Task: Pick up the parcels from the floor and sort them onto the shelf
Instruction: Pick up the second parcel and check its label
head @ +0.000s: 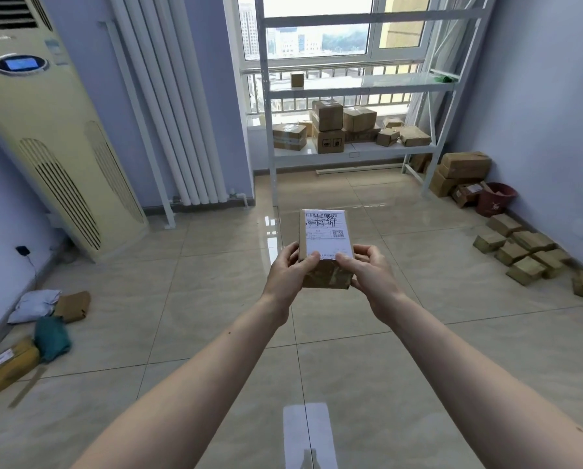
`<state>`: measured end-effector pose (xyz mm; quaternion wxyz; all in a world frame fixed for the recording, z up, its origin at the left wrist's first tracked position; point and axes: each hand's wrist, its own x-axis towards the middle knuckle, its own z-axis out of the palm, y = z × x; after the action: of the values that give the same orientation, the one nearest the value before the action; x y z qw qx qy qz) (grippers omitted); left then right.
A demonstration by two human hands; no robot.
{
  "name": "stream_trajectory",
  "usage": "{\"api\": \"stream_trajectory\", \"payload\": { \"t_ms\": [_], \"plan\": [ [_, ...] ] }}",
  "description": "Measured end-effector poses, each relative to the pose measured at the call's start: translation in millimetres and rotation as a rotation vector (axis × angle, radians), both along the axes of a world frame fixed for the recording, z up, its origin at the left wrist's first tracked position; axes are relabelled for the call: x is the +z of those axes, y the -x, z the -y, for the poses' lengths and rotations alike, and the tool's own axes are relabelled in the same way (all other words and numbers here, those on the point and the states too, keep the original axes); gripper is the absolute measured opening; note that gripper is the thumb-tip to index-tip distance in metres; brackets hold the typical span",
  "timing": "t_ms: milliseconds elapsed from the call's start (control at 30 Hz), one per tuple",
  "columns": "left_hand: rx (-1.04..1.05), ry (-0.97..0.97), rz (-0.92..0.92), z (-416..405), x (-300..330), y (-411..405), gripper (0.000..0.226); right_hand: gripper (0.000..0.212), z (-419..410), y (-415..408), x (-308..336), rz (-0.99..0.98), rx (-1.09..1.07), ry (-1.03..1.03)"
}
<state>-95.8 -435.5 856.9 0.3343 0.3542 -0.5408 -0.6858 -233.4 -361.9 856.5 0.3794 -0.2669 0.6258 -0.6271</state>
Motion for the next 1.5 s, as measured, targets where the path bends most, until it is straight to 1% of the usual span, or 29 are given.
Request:
{"api": "stream_trajectory", "payload": {
  "t_ms": [67, 100, 233, 300, 600, 800, 967, 1133, 1267, 1433, 1500],
  "plan": [
    [0.008, -0.001, 0.002, 22.0, -1.4, 13.8, 0.032, 0.040, 22.6, 13.5, 0.0, 0.000, -0.003, 0.006],
    [0.011, -0.001, 0.002, 33.4, -1.8, 21.1, 0.030, 0.040, 34.2, 20.8, -0.2, -0.003, -0.003, 0.007],
    [0.018, 0.016, -0.004, 80.9, 2.6, 53.2, 0.017, 0.038, 86.5, 54.8, 2.9, -0.019, 0.013, 0.023],
    [0.029, 0.033, -0.014, 105.7, 5.6, 71.2, 0.014, 0.038, 114.4, 75.2, 5.9, -0.027, 0.027, 0.033],
    [0.093, 0.039, -0.042, 211.7, 12.7, 145.9, 0.016, 0.043, 228.0, 154.9, 11.5, -0.053, 0.077, 0.032],
    [0.103, 0.047, -0.025, 297.0, 7.9, 182.7, 0.019, 0.045, 312.9, 192.4, 8.1, -0.055, 0.094, 0.035],
    [0.078, 0.071, -0.035, 382.3, 15.2, 210.0, 0.033, 0.037, 394.1, 222.2, 13.3, -0.049, 0.081, 0.064],
    [0.062, 0.083, -0.029, 467.4, 22.7, 235.4, 0.036, 0.043, 474.7, 245.3, 28.0, -0.060, 0.060, 0.088],
    [0.037, 0.095, -0.010, 529.6, 27.1, 261.6, 0.046, 0.042, 528.8, 268.0, 31.5, -0.059, 0.032, 0.092],
    [-0.013, 0.106, -0.018, 595.7, 27.5, 301.2, 0.041, 0.040, 595.4, 310.5, 31.3, -0.067, 0.021, 0.089],
    [-0.020, 0.121, -0.010, 623.5, 27.8, 320.0, 0.043, 0.041, 623.9, 329.6, 31.3, -0.078, 0.021, 0.095]
  ]
}}
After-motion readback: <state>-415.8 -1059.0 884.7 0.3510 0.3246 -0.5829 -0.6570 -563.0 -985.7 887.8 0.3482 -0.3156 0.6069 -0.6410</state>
